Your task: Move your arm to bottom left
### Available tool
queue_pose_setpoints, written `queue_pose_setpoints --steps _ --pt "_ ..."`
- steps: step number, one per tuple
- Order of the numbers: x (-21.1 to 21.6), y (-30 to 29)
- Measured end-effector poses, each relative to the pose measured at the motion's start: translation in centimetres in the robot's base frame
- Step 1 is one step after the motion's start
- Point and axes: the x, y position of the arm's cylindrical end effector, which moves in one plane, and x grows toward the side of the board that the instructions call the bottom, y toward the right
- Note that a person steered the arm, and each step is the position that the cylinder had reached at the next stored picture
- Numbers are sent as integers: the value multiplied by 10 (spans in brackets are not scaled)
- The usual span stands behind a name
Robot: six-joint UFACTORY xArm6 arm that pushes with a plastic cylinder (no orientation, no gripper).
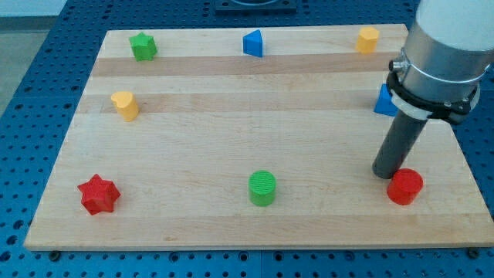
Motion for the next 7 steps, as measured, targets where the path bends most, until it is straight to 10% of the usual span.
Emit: queue_pose_setpoints --steps 7 --pt "-118 77"
